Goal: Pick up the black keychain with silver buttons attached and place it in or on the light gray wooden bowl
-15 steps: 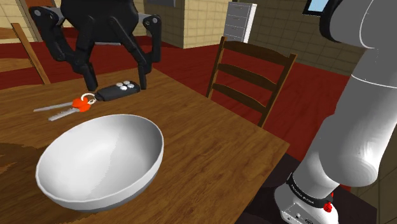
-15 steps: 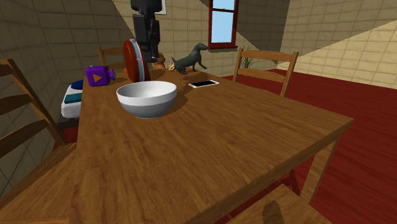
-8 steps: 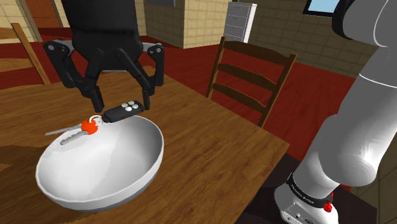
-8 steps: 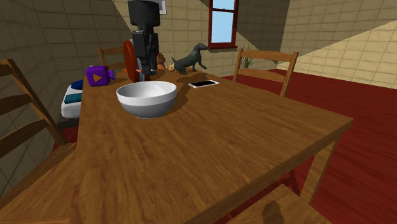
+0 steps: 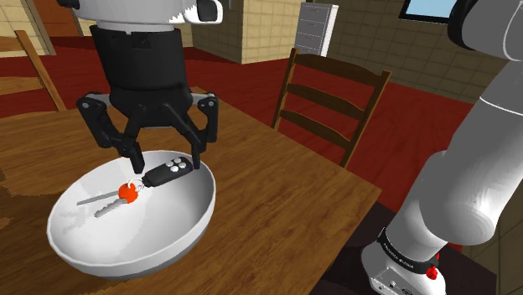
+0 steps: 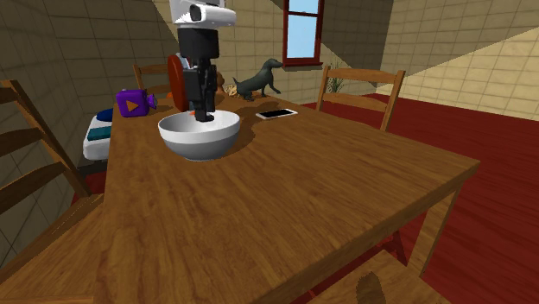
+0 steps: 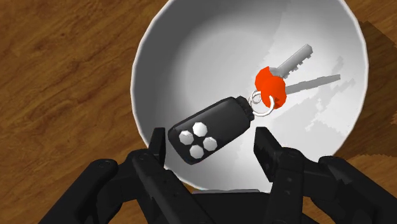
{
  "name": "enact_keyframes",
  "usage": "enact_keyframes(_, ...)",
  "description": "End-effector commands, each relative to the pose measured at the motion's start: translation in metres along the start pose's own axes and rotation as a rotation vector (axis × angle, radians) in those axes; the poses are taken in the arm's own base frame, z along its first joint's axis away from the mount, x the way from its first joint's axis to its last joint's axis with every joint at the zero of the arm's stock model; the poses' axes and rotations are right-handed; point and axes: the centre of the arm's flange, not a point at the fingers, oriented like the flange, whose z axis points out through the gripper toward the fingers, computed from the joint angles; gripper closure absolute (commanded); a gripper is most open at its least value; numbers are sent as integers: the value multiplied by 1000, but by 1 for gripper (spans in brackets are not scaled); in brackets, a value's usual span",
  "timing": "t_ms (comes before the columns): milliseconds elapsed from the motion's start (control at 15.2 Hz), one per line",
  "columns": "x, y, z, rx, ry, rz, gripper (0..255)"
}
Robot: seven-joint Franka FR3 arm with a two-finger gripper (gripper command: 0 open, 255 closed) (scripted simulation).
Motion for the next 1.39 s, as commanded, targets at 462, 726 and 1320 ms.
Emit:
enact_keyframes(462,0,0,6,0,0,0,255)
enact_keyframes(726,0,0,6,0,0,0,0)
enact_keyframes(1320,0,0,-44,0,0,0,0)
